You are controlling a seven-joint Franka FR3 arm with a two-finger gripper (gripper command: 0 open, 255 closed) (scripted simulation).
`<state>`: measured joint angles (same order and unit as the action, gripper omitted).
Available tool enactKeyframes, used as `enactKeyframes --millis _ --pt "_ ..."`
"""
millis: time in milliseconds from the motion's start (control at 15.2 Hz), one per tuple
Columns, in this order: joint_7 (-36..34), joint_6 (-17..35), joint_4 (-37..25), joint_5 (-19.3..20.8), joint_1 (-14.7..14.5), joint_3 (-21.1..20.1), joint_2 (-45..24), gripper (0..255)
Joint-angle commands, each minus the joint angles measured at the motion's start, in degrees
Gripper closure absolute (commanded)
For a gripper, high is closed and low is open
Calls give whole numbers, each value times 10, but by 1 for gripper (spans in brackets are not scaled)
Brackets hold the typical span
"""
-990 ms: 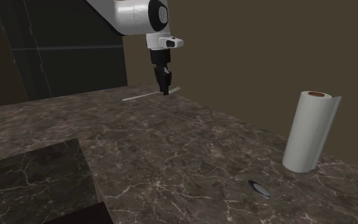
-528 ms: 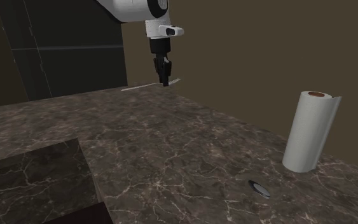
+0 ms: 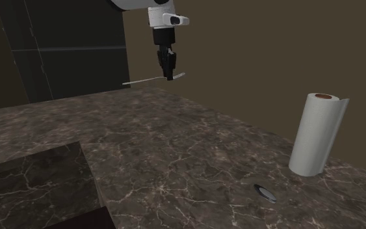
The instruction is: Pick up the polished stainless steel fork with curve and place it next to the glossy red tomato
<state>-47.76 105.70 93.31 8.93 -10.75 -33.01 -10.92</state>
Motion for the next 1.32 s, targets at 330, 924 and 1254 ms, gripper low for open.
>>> enactKeyframes --millis 330,924,1254 --pt "113 39 150 -82 66 35 137 255" --pt "261 52 288 -139 104 119 273 255" --pt "336 50 341 -144 123 172 326 255"
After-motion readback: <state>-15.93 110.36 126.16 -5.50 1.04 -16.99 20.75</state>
